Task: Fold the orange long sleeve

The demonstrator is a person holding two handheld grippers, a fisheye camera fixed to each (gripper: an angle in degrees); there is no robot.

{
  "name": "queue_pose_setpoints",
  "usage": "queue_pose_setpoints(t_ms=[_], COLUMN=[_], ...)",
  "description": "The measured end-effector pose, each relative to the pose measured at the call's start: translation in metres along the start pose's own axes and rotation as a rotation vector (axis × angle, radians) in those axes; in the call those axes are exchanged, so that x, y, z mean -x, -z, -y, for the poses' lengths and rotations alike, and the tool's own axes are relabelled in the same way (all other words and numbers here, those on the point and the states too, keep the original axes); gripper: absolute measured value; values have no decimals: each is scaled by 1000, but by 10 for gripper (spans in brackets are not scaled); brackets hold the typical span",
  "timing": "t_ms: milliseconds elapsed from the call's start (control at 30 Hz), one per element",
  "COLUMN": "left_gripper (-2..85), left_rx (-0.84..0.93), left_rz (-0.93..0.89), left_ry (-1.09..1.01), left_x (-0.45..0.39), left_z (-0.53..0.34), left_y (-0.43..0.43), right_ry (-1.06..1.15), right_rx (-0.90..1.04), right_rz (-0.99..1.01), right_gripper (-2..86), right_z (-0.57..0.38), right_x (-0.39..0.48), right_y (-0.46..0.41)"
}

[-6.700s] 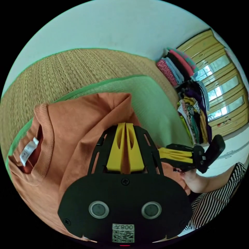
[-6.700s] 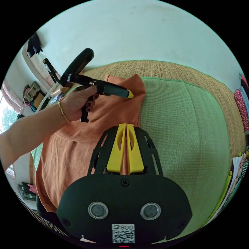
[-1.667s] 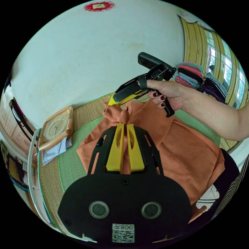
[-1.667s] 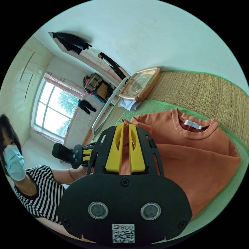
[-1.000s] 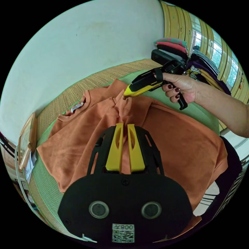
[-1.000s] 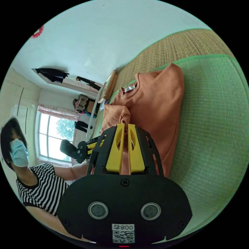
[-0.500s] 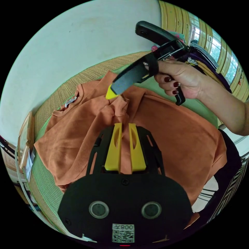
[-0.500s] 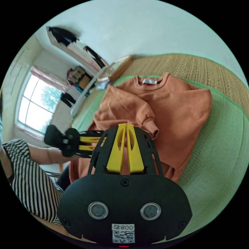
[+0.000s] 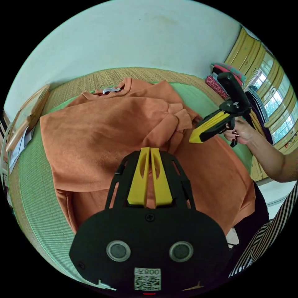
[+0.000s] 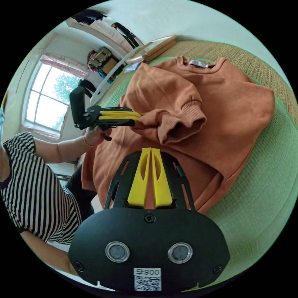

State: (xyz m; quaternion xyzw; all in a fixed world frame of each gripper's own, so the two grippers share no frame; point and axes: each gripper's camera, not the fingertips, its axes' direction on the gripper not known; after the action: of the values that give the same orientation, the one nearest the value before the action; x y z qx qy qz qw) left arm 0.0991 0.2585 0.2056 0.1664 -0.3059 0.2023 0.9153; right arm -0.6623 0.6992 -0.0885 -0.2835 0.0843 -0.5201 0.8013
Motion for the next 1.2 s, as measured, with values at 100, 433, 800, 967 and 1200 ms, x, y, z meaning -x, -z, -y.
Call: queue_pose_setpoints(t_ms=[100,433,800,967,1200], left_gripper=[2,3,3,3,2], left_rx=[-24,-151,-114,-91,-80], left_rz=[8,-51,37,31,-25], left_ry=[-16,116,346,332,357], left_x=[3,50,134,145,165], left_z=[-1,-32,-85,-90,-101], left_y=[2,31,24,13,-1], right_ry=[-12,-233,128,107,80], right_rx=[-168,-214,-209,-109,-20], right_rz=[-7,-236,-186,-280,-343], right_gripper=[1,1,1,1,2], right_z=[12,53,263,376,395], right_x=[20,5,158,166,159], right_y=[46,72,22,-42,-67])
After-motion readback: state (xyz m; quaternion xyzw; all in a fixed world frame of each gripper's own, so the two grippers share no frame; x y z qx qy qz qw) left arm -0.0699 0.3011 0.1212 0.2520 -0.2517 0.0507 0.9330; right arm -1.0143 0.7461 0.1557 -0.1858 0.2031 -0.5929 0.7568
